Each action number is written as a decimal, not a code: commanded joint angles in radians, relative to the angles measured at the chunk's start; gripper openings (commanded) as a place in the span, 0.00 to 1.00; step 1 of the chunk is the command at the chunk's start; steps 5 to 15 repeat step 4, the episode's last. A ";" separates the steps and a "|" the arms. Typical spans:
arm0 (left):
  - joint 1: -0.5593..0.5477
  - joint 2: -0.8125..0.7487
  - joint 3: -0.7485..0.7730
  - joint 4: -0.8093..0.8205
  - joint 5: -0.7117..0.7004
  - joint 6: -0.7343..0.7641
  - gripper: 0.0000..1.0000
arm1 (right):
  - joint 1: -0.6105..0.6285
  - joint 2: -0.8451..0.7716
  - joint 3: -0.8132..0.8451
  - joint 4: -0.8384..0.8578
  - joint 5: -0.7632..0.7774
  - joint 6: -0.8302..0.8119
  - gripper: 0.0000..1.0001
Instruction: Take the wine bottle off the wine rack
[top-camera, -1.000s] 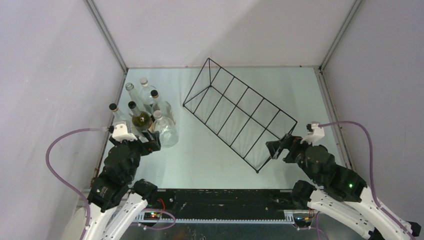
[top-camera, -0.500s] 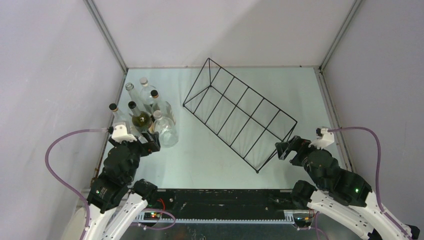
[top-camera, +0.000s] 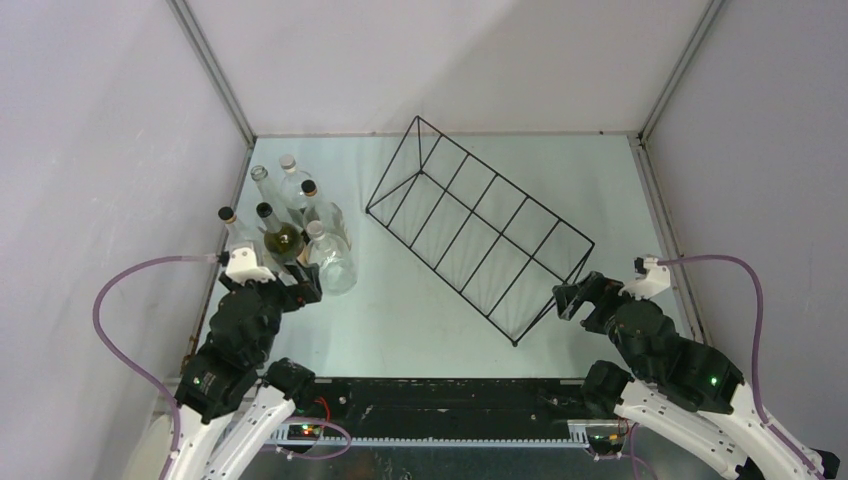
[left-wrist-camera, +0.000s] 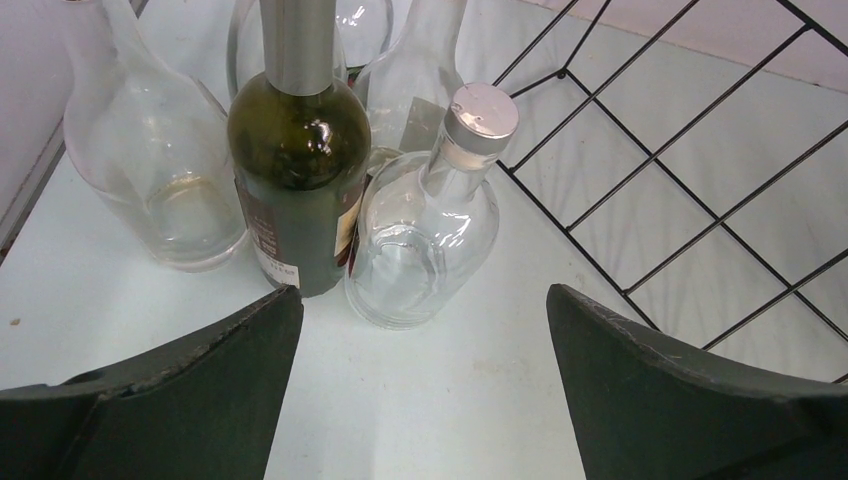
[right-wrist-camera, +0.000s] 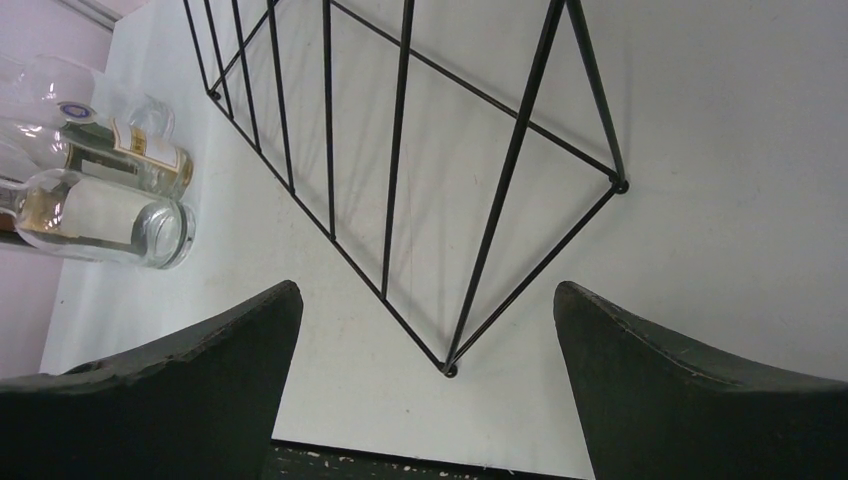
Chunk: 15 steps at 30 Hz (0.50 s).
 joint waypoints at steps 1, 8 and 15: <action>-0.008 0.025 0.003 0.022 0.009 -0.009 1.00 | 0.005 -0.002 -0.001 -0.008 0.040 0.032 1.00; -0.011 0.033 -0.001 0.028 0.033 -0.022 1.00 | 0.004 -0.008 -0.001 -0.017 0.037 0.050 1.00; -0.011 0.033 -0.001 0.028 0.033 -0.022 1.00 | 0.004 -0.008 -0.001 -0.017 0.037 0.050 1.00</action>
